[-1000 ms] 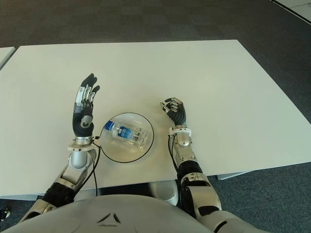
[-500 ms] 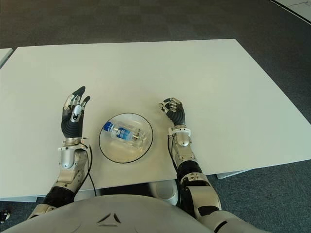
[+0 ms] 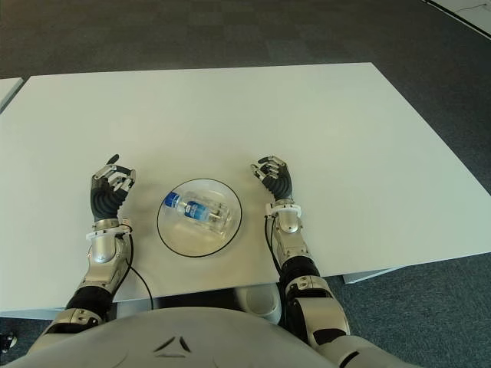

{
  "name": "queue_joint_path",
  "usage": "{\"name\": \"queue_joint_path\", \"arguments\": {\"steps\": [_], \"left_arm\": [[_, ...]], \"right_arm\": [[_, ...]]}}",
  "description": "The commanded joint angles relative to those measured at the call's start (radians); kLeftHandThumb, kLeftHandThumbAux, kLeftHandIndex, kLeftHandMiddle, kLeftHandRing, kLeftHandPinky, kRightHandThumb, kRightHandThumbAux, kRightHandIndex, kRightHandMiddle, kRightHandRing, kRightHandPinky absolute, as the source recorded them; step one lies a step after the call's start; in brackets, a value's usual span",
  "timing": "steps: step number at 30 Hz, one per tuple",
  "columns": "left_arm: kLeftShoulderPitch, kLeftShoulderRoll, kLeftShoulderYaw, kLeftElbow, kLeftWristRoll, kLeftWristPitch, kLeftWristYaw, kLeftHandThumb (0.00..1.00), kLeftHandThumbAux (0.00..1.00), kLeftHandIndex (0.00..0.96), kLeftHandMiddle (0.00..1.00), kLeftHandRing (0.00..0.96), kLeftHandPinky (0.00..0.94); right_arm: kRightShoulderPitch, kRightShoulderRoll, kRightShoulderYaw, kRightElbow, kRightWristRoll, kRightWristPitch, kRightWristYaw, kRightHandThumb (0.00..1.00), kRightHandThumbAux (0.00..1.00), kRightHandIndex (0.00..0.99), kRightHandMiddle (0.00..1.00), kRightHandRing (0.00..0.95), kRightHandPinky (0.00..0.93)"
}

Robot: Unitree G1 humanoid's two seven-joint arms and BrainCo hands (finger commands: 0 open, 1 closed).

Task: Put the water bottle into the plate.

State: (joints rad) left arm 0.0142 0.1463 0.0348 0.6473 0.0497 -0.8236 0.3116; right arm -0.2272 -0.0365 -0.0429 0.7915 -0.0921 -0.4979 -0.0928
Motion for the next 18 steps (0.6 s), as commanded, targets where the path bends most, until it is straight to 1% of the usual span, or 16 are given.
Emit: {"name": "queue_joint_path", "arguments": {"steps": [1,2,3,4,6,7,10,18], "left_arm": [[0.022,-0.020,-0.004,0.017,0.073,0.055,0.022,0.095,0.885,0.588,0.672,0.658,0.652],[0.023,-0.019,-0.004,0.012,0.076,0.066,0.016,0.310,0.826,0.533,0.677,0.662,0.649],[0.024,-0.018,-0.005,0.008,0.077,0.078,0.008,0.448,0.788,0.498,0.680,0.664,0.647],[0.025,-0.015,-0.007,0.002,0.078,0.100,-0.003,0.538,0.763,0.475,0.683,0.665,0.644],[0.028,-0.010,-0.009,-0.001,0.077,0.132,-0.022,0.616,0.741,0.456,0.686,0.667,0.641],[0.029,-0.008,-0.010,-0.001,0.076,0.142,-0.029,0.646,0.733,0.448,0.689,0.670,0.643],[0.025,0.004,-0.005,0.050,0.065,0.146,-0.058,0.683,0.723,0.440,0.695,0.677,0.649],[-0.014,0.032,0.006,0.156,0.049,0.143,-0.123,0.700,0.719,0.435,0.687,0.666,0.626]], "right_arm": [[0.075,0.008,0.002,0.048,0.006,0.091,0.001,0.708,0.726,0.435,0.672,0.663,0.661],[0.075,0.007,0.002,0.049,0.006,0.091,0.000,0.708,0.726,0.435,0.671,0.662,0.659],[0.074,0.007,0.002,0.053,0.005,0.090,-0.001,0.708,0.726,0.435,0.670,0.662,0.658],[0.073,0.006,0.002,0.056,0.005,0.091,-0.001,0.708,0.726,0.435,0.669,0.661,0.656],[0.072,0.006,0.002,0.058,0.005,0.093,-0.002,0.707,0.726,0.435,0.669,0.660,0.655],[0.072,0.006,0.002,0.058,0.005,0.094,-0.002,0.707,0.726,0.435,0.668,0.660,0.655],[0.071,0.007,0.000,0.060,0.006,0.095,-0.005,0.707,0.726,0.435,0.670,0.661,0.659],[0.065,0.008,-0.004,0.070,0.007,0.096,-0.014,0.708,0.725,0.435,0.672,0.661,0.653]]}}
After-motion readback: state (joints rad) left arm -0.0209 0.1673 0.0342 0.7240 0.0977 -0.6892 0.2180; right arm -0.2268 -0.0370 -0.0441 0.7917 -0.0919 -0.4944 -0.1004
